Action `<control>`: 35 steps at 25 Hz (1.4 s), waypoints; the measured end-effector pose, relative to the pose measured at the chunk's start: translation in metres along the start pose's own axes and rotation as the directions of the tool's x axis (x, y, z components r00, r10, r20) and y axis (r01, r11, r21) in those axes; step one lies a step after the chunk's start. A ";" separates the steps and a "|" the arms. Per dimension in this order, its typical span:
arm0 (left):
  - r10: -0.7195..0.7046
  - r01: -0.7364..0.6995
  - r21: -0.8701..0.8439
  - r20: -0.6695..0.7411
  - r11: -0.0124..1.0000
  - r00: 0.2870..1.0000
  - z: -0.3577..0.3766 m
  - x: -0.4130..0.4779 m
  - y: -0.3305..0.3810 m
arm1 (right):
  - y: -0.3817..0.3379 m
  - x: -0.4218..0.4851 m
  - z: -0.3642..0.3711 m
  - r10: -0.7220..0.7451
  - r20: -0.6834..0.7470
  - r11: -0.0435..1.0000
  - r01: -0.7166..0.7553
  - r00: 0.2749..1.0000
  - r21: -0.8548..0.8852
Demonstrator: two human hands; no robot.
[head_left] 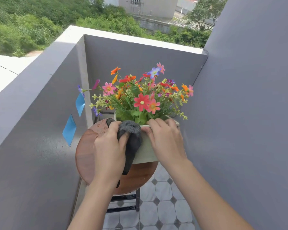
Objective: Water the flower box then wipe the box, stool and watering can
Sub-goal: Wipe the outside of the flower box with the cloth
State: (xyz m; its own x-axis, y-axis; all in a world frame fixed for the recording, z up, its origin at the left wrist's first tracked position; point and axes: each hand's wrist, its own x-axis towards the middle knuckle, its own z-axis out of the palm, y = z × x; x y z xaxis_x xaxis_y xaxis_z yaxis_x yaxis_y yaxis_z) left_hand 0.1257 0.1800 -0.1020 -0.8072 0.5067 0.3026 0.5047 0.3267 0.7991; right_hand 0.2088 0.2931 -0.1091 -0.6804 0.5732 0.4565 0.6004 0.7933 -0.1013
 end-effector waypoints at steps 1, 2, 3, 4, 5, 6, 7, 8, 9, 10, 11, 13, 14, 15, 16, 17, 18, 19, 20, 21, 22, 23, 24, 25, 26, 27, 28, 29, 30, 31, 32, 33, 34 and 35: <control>0.001 -0.001 -0.008 -0.003 1.000 1.000 0.001 -0.001 -0.001 | -0.001 -0.001 0.002 0.002 -0.008 0.999 -0.002 1.000 -0.041; 0.000 0.000 -0.014 -0.006 1.000 1.000 0.003 -0.002 -0.003 | -0.001 -0.001 0.004 0.000 -0.020 0.998 -0.001 1.000 -0.057; -0.011 0.011 -0.023 -0.007 1.000 1.000 0.005 -0.003 -0.004 | 0.000 -0.002 0.006 -0.007 -0.033 0.999 0.005 0.999 -0.048; -0.030 0.029 -0.034 -0.006 0.999 1.000 0.007 -0.004 -0.008 | 0.000 -0.003 0.010 -0.024 -0.048 0.999 0.022 0.999 -0.041; -0.046 0.046 -0.048 -0.008 0.998 0.999 0.007 -0.006 -0.015 | -0.002 -0.005 0.016 -0.047 -0.070 0.998 0.044 0.996 -0.048; -0.066 0.065 -0.077 -0.015 0.995 0.998 0.007 -0.006 -0.020 | -0.001 -0.006 0.020 -0.062 -0.081 0.996 0.057 0.995 -0.062; -0.086 0.082 -0.135 -0.023 0.988 0.996 0.009 -0.006 -0.027 | 0.001 -0.005 0.024 -0.068 -0.090 0.996 0.061 0.994 -0.069; -0.105 0.097 -0.215 -0.024 0.972 0.994 0.008 -0.006 -0.031 | 0.003 -0.004 0.026 -0.067 -0.105 0.996 0.060 0.992 -0.065; -0.098 0.090 -0.288 -0.013 0.953 0.995 0.008 -0.004 -0.037 | 0.005 -0.001 0.028 -0.069 -0.119 0.997 0.063 0.991 -0.053; -0.083 0.080 -0.326 0.005 0.942 0.997 0.008 -0.002 -0.044 | 0.007 0.002 0.029 -0.075 -0.123 0.997 0.071 0.990 -0.040; -0.077 0.085 -0.349 0.034 0.933 0.996 0.012 0.000 -0.052 | 0.010 0.003 0.030 -0.089 -0.119 0.996 0.086 0.989 -0.034; -0.111 0.143 -0.447 0.097 0.883 0.989 0.023 0.006 -0.069 | 0.016 0.005 0.031 -0.132 -0.120 0.991 0.130 0.984 -0.030; -0.128 0.169 -0.496 0.115 0.852 0.985 0.028 0.006 -0.073 | 0.018 0.005 0.031 -0.150 -0.122 0.989 0.148 0.981 -0.024; -0.150 0.186 -0.507 0.112 0.841 0.982 0.031 0.004 -0.077 | 0.020 0.004 0.029 -0.160 -0.116 0.987 0.159 0.980 -0.017; -0.136 0.165 -0.518 0.093 0.839 0.986 0.031 0.001 -0.077 | 0.022 0.003 0.028 -0.170 -0.113 0.985 0.169 0.979 -0.015; -0.105 0.127 -0.526 0.072 0.841 0.992 0.030 -0.001 -0.076 | 0.023 0.001 0.027 -0.179 -0.115 0.984 0.178 0.977 -0.018; -0.038 0.069 -0.542 0.067 0.837 0.997 0.030 0.000 -0.076 | 0.024 0.000 0.026 -0.182 -0.115 0.983 0.181 0.977 -0.020; -0.003 0.040 -0.549 0.069 0.835 0.998 0.029 0.004 -0.076 | 0.024 -0.001 0.025 -0.179 -0.107 0.984 0.178 0.978 -0.021; -0.001 0.051 -0.573 0.087 0.818 0.996 0.030 0.009 -0.075 | 0.025 -0.003 0.024 -0.177 -0.107 0.984 0.175 0.978 -0.031; -0.062 0.110 -0.590 0.101 0.800 0.993 0.031 0.016 -0.074 | 0.025 -0.005 0.025 -0.177 -0.121 0.984 0.173 0.977 -0.046; -0.141 0.185 -0.600 0.120 0.778 0.983 0.036 0.022 -0.076 | 0.025 -0.006 0.025 -0.174 -0.131 0.984 0.169 0.976 -0.053; -0.239 0.276 -0.588 0.141 0.761 0.961 0.045 0.026 -0.081 | 0.025 -0.007 0.025 -0.167 -0.131 0.986 0.162 0.977 -0.048; -0.315 0.352 -0.574 0.167 0.739 0.934 0.056 0.027 -0.088 | 0.024 -0.008 0.024 -0.160 -0.131 0.987 0.156 0.978 -0.041; -0.379 0.425 -0.544 0.202 0.723 0.903 0.065 0.026 -0.093 | 0.023 -0.009 0.024 -0.156 -0.139 0.988 0.152 0.978 -0.039; -0.411 0.481 -0.511 0.252 0.713 0.876 0.074 0.019 -0.100 | 0.023 -0.010 0.025 -0.152 -0.148 0.988 0.147 0.977 -0.039; -0.437 0.523 -0.469 0.287 0.712 0.853 0.077 0.010 -0.104 | 0.022 -0.010 0.025 -0.146 -0.152 0.989 0.142 0.978 -0.038; -0.448 0.539 -0.433 0.301 0.722 0.842 0.077 0.000 -0.103 | 0.022 -0.010 0.024 -0.139 -0.148 0.990 0.136 0.979 -0.033; -0.460 0.540 -0.430 0.282 0.724 0.842 0.073 -0.009 -0.098 | 0.022 -0.011 0.024 -0.137 -0.143 0.990 0.135 0.980 -0.026; -0.453 0.509 -0.460 0.234 0.728 0.860 0.068 -0.014 -0.089 | 0.022 -0.010 0.023 -0.139 -0.139 0.990 0.137 0.981 -0.022; -0.430 0.452 -0.505 0.168 0.736 0.887 0.061 -0.015 -0.078 | 0.023 -0.009 0.022 -0.141 -0.130 0.990 0.139 0.981 -0.019; -0.391 0.377 -0.569 0.103 0.731 0.915 0.055 -0.013 -0.067 | 0.024 -0.008 0.022 -0.141 -0.120 0.990 0.140 0.983 -0.016; -0.351 0.306 -0.620 0.052 0.722 0.935 0.052 -0.008 -0.062 | 0.025 -0.007 0.022 -0.141 -0.117 0.990 0.141 0.983 -0.013; -0.305 0.248 -0.659 0.030 0.710 0.952 0.053 -0.003 -0.064 | 0.024 -0.007 0.022 -0.139 -0.115 0.990 0.140 0.983 -0.007; -0.287 0.229 -0.673 0.026 0.703 0.958 0.056 0.003 -0.070 | 0.024 -0.007 0.021 -0.137 -0.115 0.990 0.138 0.984 0.001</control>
State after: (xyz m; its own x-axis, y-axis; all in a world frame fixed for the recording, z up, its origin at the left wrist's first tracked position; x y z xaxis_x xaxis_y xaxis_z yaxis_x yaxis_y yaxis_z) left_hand 0.1057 0.2035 -0.1864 -0.9098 0.4123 0.0473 -0.0359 -0.1917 0.9808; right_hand 0.2193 0.3127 -0.1337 -0.7035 0.4318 0.5645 0.5002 0.8651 -0.0385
